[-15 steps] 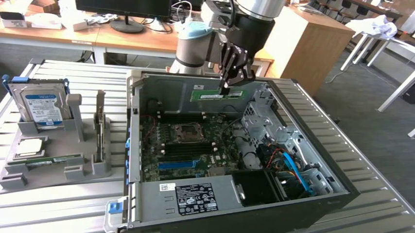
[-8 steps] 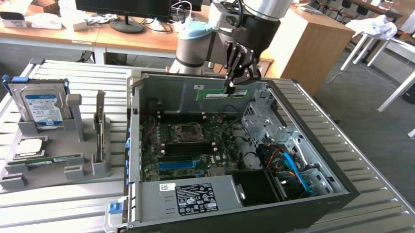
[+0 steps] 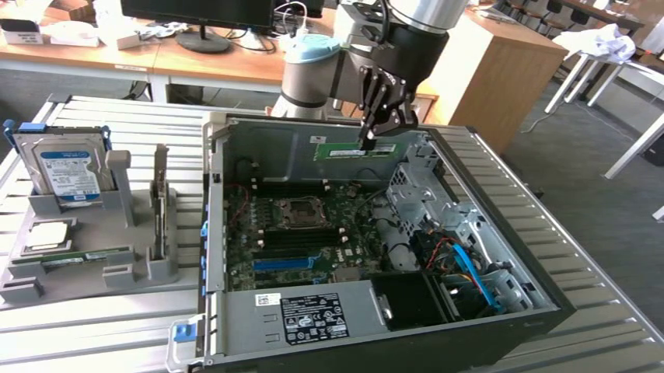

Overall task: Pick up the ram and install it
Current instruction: 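Insert the ram into the slot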

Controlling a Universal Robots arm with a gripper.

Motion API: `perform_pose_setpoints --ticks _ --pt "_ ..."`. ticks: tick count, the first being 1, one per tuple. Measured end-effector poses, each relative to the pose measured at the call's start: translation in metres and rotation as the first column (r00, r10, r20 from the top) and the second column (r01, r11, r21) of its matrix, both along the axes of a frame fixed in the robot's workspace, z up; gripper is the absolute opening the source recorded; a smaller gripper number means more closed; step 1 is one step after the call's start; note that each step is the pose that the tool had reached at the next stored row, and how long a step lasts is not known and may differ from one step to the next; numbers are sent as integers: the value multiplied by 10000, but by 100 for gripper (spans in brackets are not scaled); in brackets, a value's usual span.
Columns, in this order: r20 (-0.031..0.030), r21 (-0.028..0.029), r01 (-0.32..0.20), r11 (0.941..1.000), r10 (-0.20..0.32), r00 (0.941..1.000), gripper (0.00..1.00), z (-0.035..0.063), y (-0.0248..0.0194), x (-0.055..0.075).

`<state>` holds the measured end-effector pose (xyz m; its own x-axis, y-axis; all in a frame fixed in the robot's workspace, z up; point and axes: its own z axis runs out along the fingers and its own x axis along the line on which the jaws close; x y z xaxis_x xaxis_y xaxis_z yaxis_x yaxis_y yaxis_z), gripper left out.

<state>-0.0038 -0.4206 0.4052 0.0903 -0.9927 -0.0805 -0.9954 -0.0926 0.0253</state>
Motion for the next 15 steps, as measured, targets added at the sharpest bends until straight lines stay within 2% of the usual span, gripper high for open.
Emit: perform_pose_setpoints --ticks 7,12,15 --pt "1 -4 41 10000 -41 10000 12 -2 0 0" --pt "0 -22 782 9969 -782 9969 12 -13 0 0" --pt "1 -20 870 9962 -870 9962 12 -17 0 -5"
